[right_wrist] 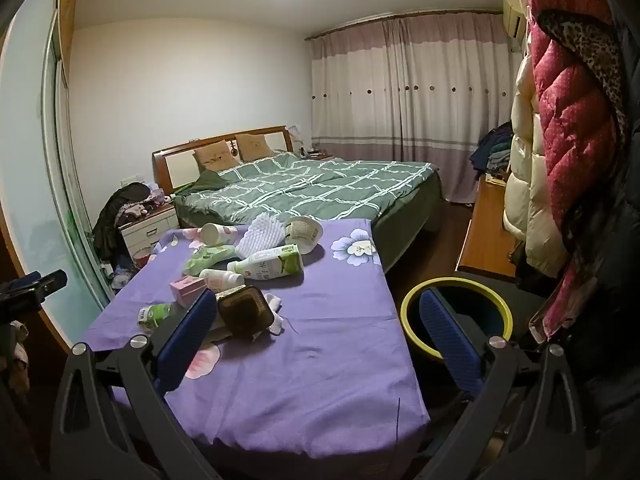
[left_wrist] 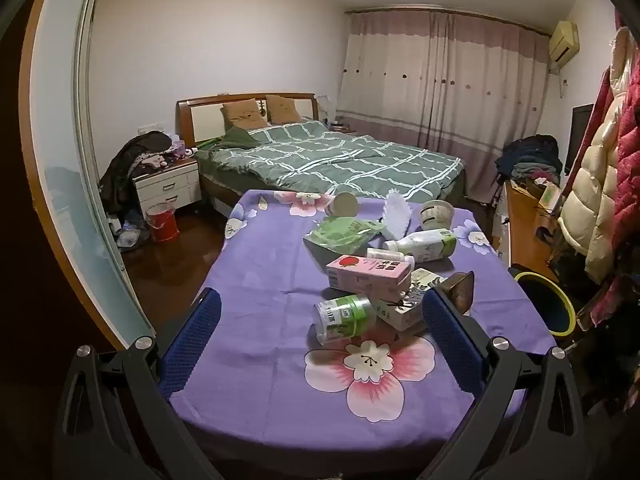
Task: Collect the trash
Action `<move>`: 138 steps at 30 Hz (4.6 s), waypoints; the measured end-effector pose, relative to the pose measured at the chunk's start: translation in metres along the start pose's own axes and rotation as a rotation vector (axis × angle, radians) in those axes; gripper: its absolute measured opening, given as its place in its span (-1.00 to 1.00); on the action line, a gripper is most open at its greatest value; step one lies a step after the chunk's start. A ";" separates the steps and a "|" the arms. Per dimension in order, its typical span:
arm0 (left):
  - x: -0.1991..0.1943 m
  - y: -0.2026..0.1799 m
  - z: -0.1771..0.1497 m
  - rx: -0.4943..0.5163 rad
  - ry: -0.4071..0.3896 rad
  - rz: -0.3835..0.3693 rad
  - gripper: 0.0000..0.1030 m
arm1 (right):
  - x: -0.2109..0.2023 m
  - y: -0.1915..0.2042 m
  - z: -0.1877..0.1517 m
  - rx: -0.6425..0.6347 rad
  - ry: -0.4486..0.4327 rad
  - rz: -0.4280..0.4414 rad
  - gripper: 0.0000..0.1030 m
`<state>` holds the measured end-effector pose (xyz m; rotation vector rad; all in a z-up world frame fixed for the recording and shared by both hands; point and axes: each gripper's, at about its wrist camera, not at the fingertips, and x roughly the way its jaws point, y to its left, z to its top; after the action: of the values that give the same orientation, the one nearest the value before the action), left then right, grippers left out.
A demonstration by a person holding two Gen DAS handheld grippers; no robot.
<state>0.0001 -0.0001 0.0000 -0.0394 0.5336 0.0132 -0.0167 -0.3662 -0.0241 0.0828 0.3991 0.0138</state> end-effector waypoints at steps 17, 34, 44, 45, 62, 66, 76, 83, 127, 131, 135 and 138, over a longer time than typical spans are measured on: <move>0.003 -0.003 0.000 -0.022 -0.008 -0.018 0.93 | 0.012 0.003 -0.003 0.014 0.022 0.018 0.88; 0.008 -0.003 -0.006 -0.020 0.002 -0.025 0.93 | 0.015 0.004 -0.004 0.022 0.026 0.020 0.88; 0.009 -0.004 -0.008 -0.022 0.006 -0.026 0.93 | 0.016 0.003 -0.005 0.026 0.024 0.015 0.88; 0.009 -0.004 -0.008 -0.022 0.006 -0.026 0.93 | 0.016 0.003 -0.005 0.026 0.024 0.016 0.88; 0.012 -0.005 -0.012 -0.022 0.012 -0.027 0.93 | 0.017 0.001 -0.006 0.032 0.022 0.010 0.88; 0.012 -0.005 -0.011 -0.023 0.013 -0.027 0.93 | 0.018 0.000 -0.006 0.032 0.023 0.010 0.88; 0.013 -0.005 -0.012 -0.023 0.015 -0.025 0.93 | 0.018 -0.001 -0.006 0.034 0.019 0.008 0.88; 0.013 -0.005 -0.012 -0.024 0.017 -0.026 0.93 | 0.019 -0.002 -0.006 0.035 0.019 0.008 0.88; 0.097 0.002 -0.005 -0.009 0.095 -0.009 0.93 | 0.179 0.071 -0.033 -0.074 0.251 0.183 0.88; 0.111 0.001 -0.007 -0.004 0.113 -0.013 0.93 | 0.200 0.081 -0.033 -0.107 0.262 0.204 0.88; 0.124 -0.001 -0.009 -0.002 0.134 -0.016 0.93 | 0.220 0.086 -0.035 -0.125 0.288 0.212 0.88; 0.131 -0.004 -0.010 0.004 0.146 -0.019 0.93 | 0.231 0.090 -0.038 -0.138 0.307 0.224 0.88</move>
<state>0.1074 -0.0046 -0.0751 -0.0422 0.6789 -0.0095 0.1815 -0.2666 -0.1413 -0.0120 0.6931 0.2771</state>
